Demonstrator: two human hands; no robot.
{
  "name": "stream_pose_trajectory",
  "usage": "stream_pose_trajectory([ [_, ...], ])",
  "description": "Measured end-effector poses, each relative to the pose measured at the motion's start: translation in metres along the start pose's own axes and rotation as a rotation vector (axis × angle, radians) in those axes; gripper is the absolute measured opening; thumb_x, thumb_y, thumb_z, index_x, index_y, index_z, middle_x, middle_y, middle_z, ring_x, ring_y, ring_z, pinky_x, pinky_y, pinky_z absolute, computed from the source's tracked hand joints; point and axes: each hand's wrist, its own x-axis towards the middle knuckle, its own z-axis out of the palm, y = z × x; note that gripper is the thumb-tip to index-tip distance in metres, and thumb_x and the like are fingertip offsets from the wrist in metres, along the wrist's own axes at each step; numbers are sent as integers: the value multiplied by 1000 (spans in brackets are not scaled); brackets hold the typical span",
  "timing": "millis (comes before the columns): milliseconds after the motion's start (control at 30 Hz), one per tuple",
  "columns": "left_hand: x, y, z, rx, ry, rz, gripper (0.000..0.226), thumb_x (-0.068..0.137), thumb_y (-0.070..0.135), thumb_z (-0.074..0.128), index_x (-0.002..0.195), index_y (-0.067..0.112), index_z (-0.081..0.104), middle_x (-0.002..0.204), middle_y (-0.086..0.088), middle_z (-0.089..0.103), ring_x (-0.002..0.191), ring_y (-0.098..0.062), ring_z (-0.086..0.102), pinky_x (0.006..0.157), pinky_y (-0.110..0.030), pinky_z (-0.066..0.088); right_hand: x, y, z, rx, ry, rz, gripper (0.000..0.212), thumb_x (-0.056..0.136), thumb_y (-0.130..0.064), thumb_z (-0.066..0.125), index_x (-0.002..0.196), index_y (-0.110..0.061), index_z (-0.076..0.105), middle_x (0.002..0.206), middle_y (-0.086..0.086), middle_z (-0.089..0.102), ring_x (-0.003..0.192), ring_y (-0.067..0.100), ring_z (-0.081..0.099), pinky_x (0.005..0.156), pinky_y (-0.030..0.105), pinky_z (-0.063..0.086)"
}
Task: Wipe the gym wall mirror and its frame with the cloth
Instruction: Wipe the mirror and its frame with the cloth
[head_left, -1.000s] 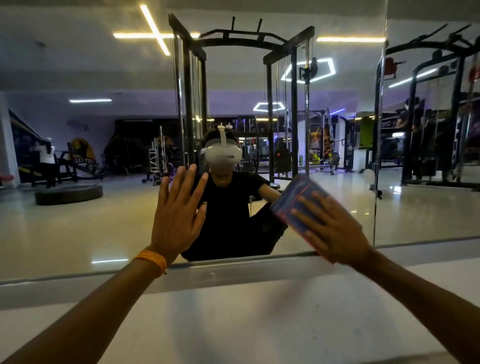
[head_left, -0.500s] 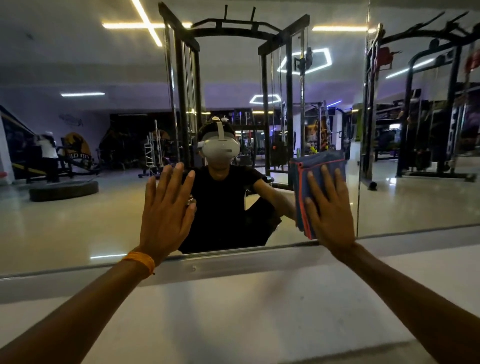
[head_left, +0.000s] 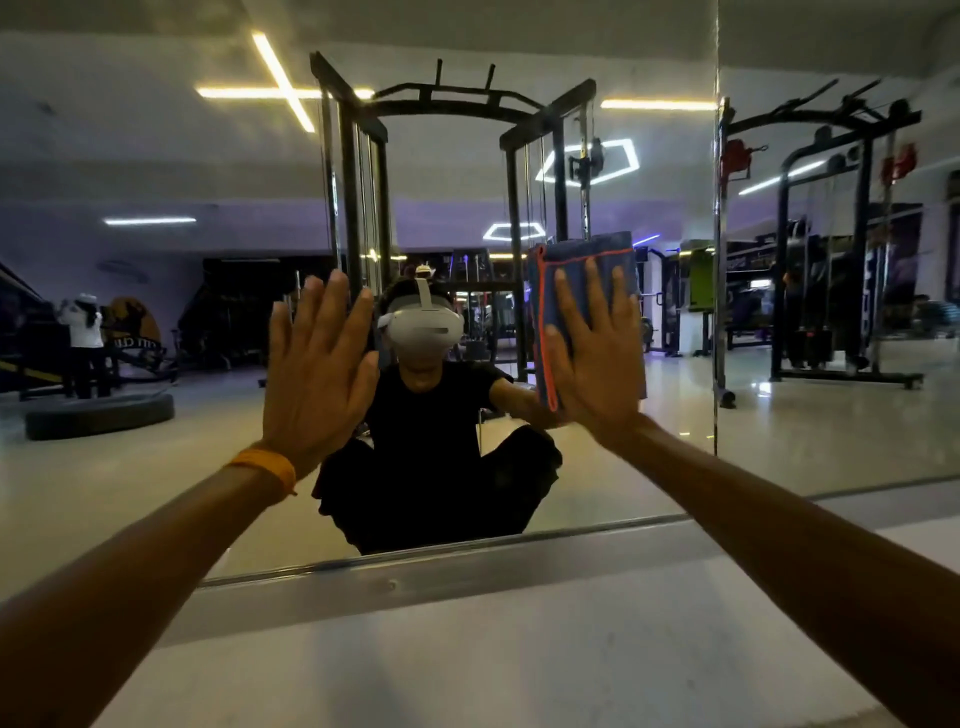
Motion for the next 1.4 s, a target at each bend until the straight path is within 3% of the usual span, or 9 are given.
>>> stream_pose_trajectory([
  [233,15,-24,-10,0,-25,69,68,107,49,18,166,15,13,174,-10,0,161,-30,-3,127,-61,4,-5,-17,8,-174,-264,-800,69,105,-57,38,163,-23,26,172,10,15,159,34,7,128,56,10],
  [300,19,-30,-13,-14,-7,43,68,106,47,21,166,15,13,174,-10,-1,161,-29,-4,128,-59,2,33,1,-3,-219,-198,-727,67,106,-56,32,164,-24,22,171,12,16,159,34,8,127,59,14],
  [500,66,-54,-30,-3,12,-14,70,104,48,23,166,19,9,174,-8,-3,160,-28,-8,128,-58,-2,114,-14,-10,-140,85,159,69,106,-61,11,165,-26,6,173,9,1,158,30,-8,128,55,-3],
  [600,84,-62,-30,19,-1,2,71,104,50,20,167,20,7,174,-9,-4,160,-29,-8,128,-58,-2,87,-62,11,-163,-5,-194,64,110,-52,22,165,-28,-1,174,10,0,159,29,-10,128,56,-5],
  [767,74,-64,-23,2,37,19,71,104,49,23,166,18,10,174,-10,-1,161,-28,-6,128,-59,1,74,-51,7,-192,-204,-839,64,106,-51,36,163,-23,25,172,10,16,160,32,6,128,55,6],
  [1033,70,-52,-21,-19,85,-8,70,104,47,25,166,17,12,174,-11,0,161,-30,-5,128,-58,-2,130,-16,-13,-137,128,133,71,105,-64,3,166,-28,11,173,8,6,158,28,-7,129,57,3],
  [1233,64,-38,-19,-72,92,-82,70,104,48,24,166,17,11,174,-9,-1,161,-28,-5,128,-57,-1,42,-54,18,-166,-142,-757,62,107,-50,32,163,-25,21,172,9,15,159,34,8,128,55,6],
  [1300,56,-30,-18,-86,81,-89,71,104,47,25,166,17,9,174,-6,-4,161,-25,-8,129,-56,-3,64,-19,2,-178,-148,-777,63,107,-55,28,163,-25,25,171,10,18,159,33,10,128,56,6],
  [1400,45,-24,-17,-97,62,-101,70,103,47,23,166,18,9,174,-4,-5,161,-23,-9,129,-55,-4,105,40,-22,-225,-53,-419,70,107,-64,11,165,-25,18,173,10,10,160,33,3,126,62,10],
])
